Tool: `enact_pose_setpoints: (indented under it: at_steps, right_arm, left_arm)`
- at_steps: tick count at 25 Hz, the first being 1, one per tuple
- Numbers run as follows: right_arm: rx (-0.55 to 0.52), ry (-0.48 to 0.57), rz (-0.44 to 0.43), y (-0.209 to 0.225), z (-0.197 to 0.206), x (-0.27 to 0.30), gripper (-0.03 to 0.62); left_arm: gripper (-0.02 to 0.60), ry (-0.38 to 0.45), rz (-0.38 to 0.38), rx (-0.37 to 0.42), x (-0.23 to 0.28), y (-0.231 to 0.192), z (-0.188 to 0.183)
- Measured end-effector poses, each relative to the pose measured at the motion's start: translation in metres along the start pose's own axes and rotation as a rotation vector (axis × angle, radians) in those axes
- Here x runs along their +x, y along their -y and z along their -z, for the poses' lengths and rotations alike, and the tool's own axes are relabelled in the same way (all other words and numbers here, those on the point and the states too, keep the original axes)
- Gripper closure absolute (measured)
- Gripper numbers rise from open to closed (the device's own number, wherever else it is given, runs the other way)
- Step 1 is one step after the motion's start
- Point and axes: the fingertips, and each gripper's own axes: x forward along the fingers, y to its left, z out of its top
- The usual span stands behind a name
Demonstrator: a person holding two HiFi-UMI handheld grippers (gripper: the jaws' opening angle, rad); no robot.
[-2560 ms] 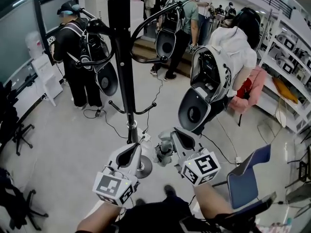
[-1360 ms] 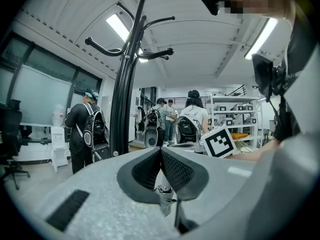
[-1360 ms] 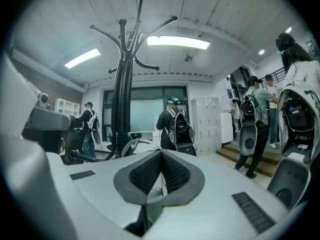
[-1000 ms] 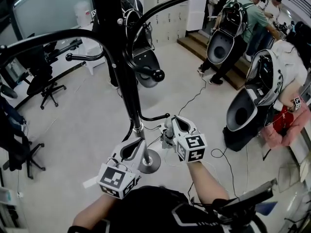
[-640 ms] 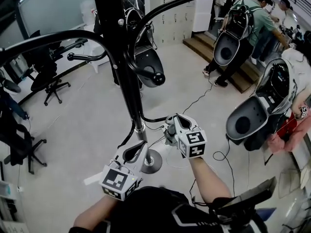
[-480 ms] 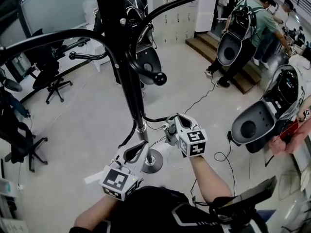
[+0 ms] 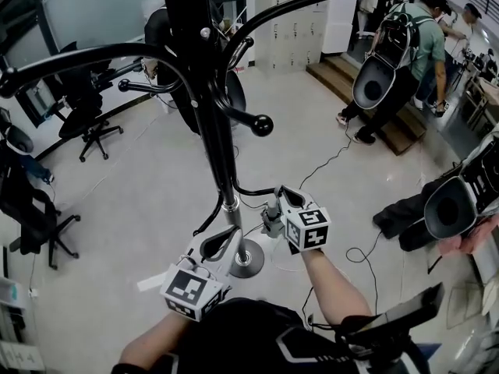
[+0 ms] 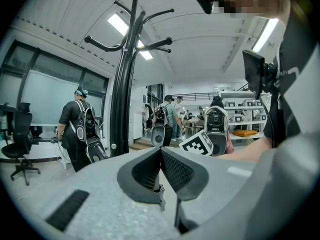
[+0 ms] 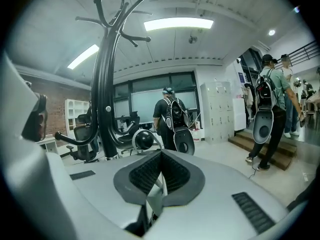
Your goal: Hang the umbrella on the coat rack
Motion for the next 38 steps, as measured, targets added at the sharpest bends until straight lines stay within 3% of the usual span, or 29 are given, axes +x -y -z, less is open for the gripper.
enact_pose_setpoints:
  at_steps: [12,15,29,38]
  right_arm:
    - [0.031,-0.014,-0.057,-0.021,0.007,0.006,0.588]
    - [0.037,-0.019,-0.061,-0.026,0.011,0.006,0.588]
    - [0.002,-0.016,-0.119,-0.055,0.021,0.009,0.588]
    - [0.014,-0.016,-0.135,-0.060,0.028,0.006,0.588]
  left_arm:
    - [0.569,-0.002,-0.031,-0.040,-0.008,0.002,-0.005]
    - [0.569,0.010,-0.034,-0.018,-0.010,-0.002,-0.004]
    - [0.569,-0.005,-0.092,-0.054,-0.017,-0.009,0.007]
    - [0.569,-0.009,-0.145,-0.073,-0.027,0.009,0.012]
